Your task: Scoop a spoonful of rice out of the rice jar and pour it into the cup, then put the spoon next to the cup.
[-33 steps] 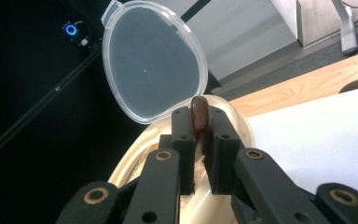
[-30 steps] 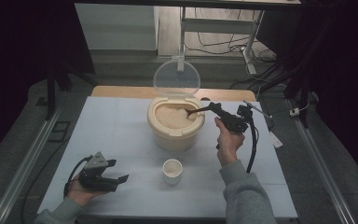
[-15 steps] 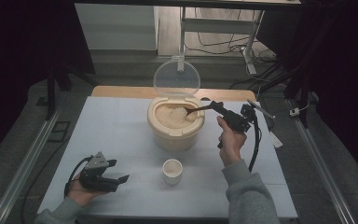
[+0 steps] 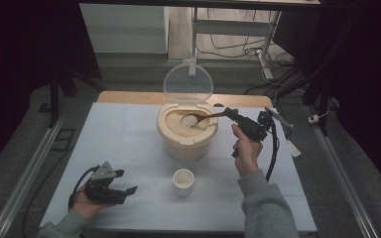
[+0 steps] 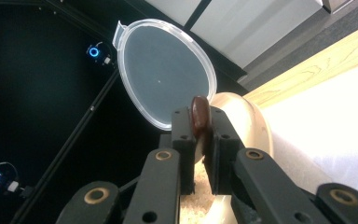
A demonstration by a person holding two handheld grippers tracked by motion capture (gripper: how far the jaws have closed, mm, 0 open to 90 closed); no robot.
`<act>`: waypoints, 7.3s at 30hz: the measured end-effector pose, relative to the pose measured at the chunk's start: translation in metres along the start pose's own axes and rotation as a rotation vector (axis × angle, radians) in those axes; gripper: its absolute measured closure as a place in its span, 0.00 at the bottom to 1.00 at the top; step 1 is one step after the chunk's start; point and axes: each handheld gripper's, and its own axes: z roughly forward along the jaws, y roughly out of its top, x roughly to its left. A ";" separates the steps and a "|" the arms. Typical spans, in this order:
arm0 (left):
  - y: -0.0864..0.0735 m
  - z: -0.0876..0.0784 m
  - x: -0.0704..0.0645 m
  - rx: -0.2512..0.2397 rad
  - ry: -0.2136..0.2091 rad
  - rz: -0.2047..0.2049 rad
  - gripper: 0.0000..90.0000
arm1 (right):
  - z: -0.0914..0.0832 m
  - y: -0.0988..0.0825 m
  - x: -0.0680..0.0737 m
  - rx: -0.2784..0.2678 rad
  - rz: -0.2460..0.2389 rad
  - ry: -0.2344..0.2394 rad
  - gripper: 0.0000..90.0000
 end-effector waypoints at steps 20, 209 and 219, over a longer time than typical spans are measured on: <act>0.000 0.001 -0.001 0.003 -0.003 0.004 0.23 | -0.010 0.004 0.004 -0.005 0.051 0.045 0.92; -0.003 0.007 -0.002 0.054 -0.009 0.024 0.22 | 0.010 -0.088 -0.057 0.777 -0.815 -0.347 0.49; -0.003 0.007 -0.002 0.059 -0.011 0.026 0.22 | 0.009 -0.091 -0.054 0.723 -0.894 -0.396 0.45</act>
